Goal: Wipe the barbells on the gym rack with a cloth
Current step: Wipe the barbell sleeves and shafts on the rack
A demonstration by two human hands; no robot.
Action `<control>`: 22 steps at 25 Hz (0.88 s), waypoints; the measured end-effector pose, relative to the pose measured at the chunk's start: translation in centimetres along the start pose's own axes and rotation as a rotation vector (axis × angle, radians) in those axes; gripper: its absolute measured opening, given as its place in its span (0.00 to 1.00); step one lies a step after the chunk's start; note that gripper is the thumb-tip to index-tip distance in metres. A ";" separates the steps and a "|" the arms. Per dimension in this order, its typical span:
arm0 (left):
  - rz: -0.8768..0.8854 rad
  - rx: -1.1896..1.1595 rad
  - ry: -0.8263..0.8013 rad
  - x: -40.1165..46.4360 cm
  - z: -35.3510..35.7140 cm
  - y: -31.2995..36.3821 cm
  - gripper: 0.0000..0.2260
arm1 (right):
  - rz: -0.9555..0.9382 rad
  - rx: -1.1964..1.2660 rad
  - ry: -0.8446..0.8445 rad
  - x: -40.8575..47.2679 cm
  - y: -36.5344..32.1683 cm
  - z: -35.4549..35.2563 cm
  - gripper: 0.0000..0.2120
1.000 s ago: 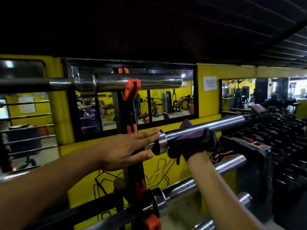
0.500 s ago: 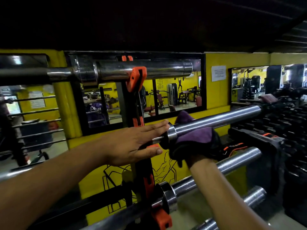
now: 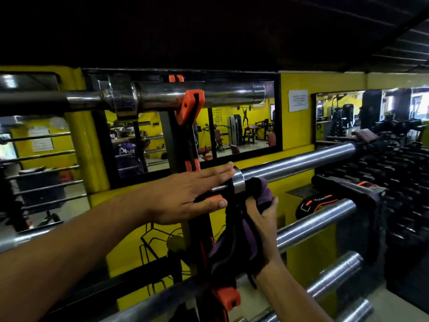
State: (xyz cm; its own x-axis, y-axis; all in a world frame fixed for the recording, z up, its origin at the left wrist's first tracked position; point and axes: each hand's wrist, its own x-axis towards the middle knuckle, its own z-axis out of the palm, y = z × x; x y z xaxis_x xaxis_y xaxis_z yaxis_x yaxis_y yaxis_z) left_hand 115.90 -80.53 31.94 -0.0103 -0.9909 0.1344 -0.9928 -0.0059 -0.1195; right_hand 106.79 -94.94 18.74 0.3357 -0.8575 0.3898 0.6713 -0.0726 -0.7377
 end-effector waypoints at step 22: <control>-0.066 0.219 -0.012 -6.6 0.2 -1.6 0.30 | -0.801 -0.907 -0.099 -1.0 -1.7 -1.0 0.22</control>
State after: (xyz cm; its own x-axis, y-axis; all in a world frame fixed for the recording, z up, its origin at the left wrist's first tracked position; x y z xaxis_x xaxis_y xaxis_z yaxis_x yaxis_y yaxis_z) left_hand 117.55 -73.99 31.04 0.0567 -0.9888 0.1378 -0.9416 -0.0988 -0.3219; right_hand 104.67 -94.53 19.04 0.1132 -0.3669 0.9233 0.0186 -0.9284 -0.3712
